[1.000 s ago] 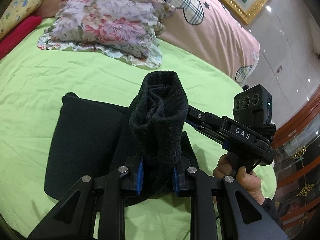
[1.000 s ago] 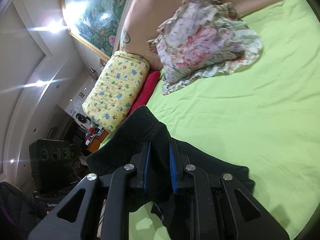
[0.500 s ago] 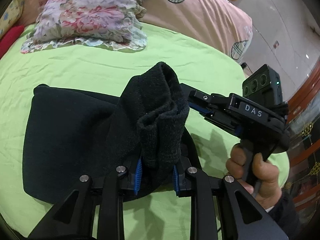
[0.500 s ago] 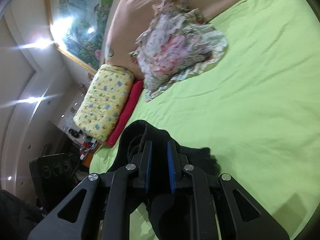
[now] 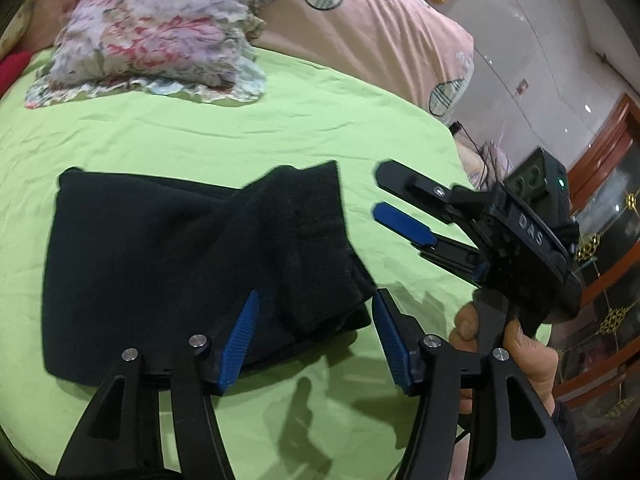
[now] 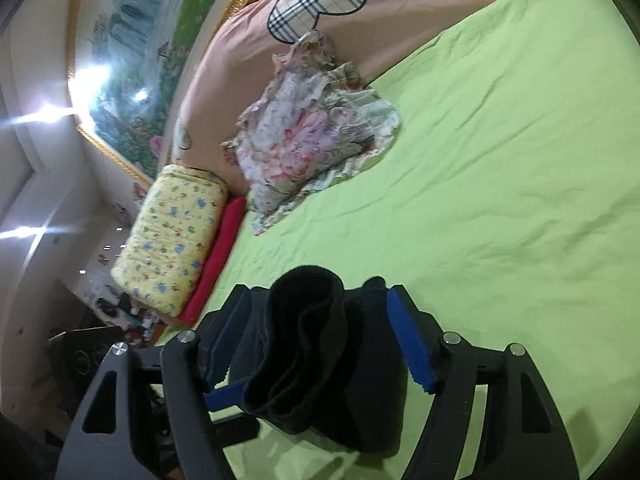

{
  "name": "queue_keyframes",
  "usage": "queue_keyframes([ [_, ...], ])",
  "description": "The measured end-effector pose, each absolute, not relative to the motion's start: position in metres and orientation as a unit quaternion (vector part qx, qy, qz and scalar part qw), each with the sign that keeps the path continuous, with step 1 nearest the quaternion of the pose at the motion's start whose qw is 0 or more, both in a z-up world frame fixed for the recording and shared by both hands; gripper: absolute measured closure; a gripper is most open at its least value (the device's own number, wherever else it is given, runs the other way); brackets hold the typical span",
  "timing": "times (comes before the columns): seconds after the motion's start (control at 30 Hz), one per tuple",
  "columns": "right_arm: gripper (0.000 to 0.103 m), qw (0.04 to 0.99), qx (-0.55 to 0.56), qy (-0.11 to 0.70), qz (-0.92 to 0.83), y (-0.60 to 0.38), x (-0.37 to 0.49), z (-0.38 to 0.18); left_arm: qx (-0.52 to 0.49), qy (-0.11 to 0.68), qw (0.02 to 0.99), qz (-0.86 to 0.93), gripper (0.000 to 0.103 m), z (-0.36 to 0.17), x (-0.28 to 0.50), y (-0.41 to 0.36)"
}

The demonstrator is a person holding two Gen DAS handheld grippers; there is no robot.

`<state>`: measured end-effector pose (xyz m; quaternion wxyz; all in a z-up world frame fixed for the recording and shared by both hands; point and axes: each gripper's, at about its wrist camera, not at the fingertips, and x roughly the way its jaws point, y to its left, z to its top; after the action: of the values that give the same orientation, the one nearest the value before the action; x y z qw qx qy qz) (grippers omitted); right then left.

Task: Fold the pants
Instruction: 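Lower the folded end onto the pants and open both tools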

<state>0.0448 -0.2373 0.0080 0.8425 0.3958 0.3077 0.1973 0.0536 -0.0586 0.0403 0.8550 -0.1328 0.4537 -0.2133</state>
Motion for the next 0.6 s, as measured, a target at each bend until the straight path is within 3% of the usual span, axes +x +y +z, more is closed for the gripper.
queue_keyframes([
  [0.6, 0.029, 0.879, 0.318, 0.338, 0.11, -0.183, 0.023, 0.026, -0.195, 0.452, 0.861, -0.129, 0.035, 0.039, 0.044, 0.034],
])
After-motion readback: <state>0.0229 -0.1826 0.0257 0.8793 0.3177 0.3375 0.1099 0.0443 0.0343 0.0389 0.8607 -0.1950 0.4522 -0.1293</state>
